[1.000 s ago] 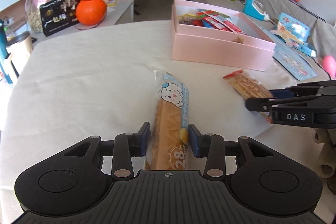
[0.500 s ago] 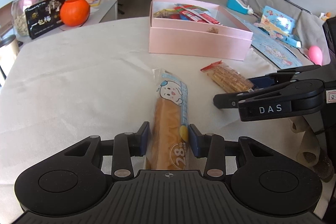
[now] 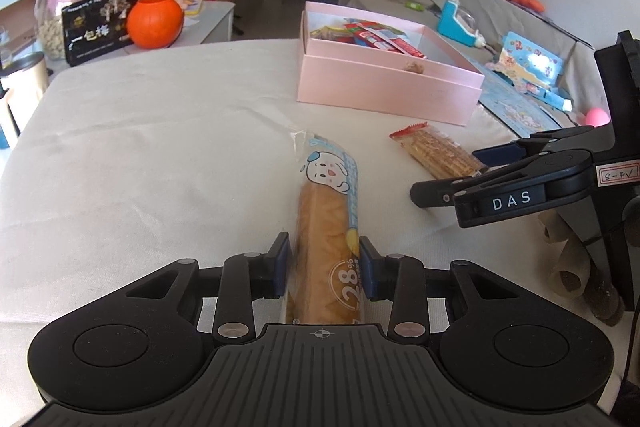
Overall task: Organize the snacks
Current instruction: 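Carry the bread packet into the pink box with left while right carries the biscuit packet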
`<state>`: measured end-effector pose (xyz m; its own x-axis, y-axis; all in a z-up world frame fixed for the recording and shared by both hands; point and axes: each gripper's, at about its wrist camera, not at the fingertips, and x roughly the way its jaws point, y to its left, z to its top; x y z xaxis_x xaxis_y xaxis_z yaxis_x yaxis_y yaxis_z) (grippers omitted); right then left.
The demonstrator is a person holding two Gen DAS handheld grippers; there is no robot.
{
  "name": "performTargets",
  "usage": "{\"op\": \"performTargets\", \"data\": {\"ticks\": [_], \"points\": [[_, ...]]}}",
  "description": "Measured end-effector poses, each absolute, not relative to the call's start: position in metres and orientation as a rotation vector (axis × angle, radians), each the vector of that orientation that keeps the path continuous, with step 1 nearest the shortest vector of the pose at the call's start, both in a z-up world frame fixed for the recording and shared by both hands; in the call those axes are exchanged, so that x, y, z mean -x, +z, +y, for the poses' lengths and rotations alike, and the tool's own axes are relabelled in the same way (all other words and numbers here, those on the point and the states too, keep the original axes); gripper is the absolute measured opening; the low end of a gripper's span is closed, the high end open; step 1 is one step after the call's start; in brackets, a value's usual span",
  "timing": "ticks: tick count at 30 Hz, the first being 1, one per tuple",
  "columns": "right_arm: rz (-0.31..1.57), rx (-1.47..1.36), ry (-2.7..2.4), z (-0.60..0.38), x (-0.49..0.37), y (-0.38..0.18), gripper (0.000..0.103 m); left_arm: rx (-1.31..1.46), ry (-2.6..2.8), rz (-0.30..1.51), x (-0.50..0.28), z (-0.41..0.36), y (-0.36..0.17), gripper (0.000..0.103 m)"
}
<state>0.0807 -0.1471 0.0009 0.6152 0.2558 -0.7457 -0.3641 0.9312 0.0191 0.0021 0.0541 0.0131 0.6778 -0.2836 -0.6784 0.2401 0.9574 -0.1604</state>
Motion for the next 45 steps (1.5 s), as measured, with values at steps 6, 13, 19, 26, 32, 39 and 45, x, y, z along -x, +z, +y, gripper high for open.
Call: {"op": "performTargets", "data": {"ticks": [6,13,19,26,32,39,45], "points": [[0.861,0.127,0.347,-0.144,-0.093,0.009,0.070,0.064,-0.295,0.773,-0.002,0.055,0.013,0.039],[0.868,0.132,0.396,-0.155,-0.082,0.036,0.037,0.059,-0.294,0.768,-0.002,0.054,0.012,0.040],[0.820,0.186,0.391,-0.169,-0.051,0.060,0.036,0.070,-0.311,0.784,-0.004,0.056,0.016,0.037],[0.769,0.143,0.395,-0.195,-0.035,0.080,0.036,0.148,-0.384,0.624,-0.013,0.062,0.076,0.034],[0.746,0.106,0.412,-0.207,-0.038,0.085,0.036,0.225,-0.438,0.465,-0.068,0.048,0.145,0.034],[0.756,0.105,0.399,-0.213,-0.049,0.082,0.036,0.221,-0.510,0.682,-0.194,-0.002,0.154,0.035],[0.779,0.075,0.397,-0.213,-0.065,0.074,0.036,0.093,-0.393,0.744,-0.245,-0.036,0.066,0.035]]}}
